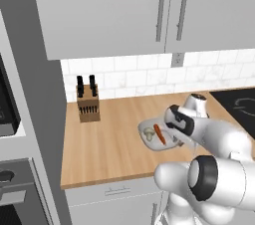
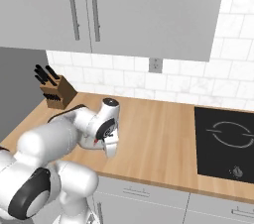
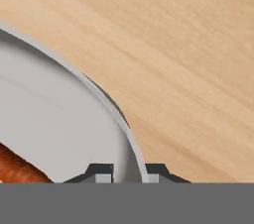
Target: Take the meat container that has the steak and place it on the second highest rack of the freezer. Then take the vegetable container that has the carrot and mushroom and place it on the highest rack of the freezer.
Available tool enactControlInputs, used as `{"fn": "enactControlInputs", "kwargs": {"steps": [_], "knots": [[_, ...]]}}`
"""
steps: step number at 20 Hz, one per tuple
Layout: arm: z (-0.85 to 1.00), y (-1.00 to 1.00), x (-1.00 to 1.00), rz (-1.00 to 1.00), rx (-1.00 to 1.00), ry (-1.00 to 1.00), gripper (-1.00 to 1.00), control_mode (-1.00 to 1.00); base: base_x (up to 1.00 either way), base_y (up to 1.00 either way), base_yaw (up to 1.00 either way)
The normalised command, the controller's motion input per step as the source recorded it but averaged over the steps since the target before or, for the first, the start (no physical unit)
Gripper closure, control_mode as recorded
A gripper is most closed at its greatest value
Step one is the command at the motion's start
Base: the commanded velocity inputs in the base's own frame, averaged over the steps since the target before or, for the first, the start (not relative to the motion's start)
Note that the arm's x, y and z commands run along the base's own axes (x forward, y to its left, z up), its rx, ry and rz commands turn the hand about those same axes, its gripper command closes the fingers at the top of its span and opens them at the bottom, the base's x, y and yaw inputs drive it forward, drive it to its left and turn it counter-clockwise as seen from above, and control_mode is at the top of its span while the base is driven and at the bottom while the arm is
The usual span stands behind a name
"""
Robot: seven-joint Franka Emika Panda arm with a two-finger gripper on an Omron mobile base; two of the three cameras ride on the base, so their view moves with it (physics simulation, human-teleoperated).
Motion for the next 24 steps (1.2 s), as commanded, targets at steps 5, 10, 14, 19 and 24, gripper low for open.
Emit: {"fn": "enactControlInputs", "kwargs": {"steps": [5,10,14,19,24], "knots": [[0.81,0.06,-0.97,0.00,0.00,-0.42,1.00,-1.00,0.00,0.00,0.00],[1.00,0.12,-0.97,0.00,0.00,-0.47,1.00,-1.00,0.00,0.00,0.00],[0.94,0.16,-1.00,-0.06,0.00,-0.20,1.00,-1.00,0.00,0.00,0.00],[0.82,0.02,-1.00,-0.17,0.05,0.01,1.00,-1.00,0.00,0.00,0.00],[0.12,0.23,-0.79,-0.15,0.06,0.08,1.00,-1.00,0.00,0.00,0.00]]}}
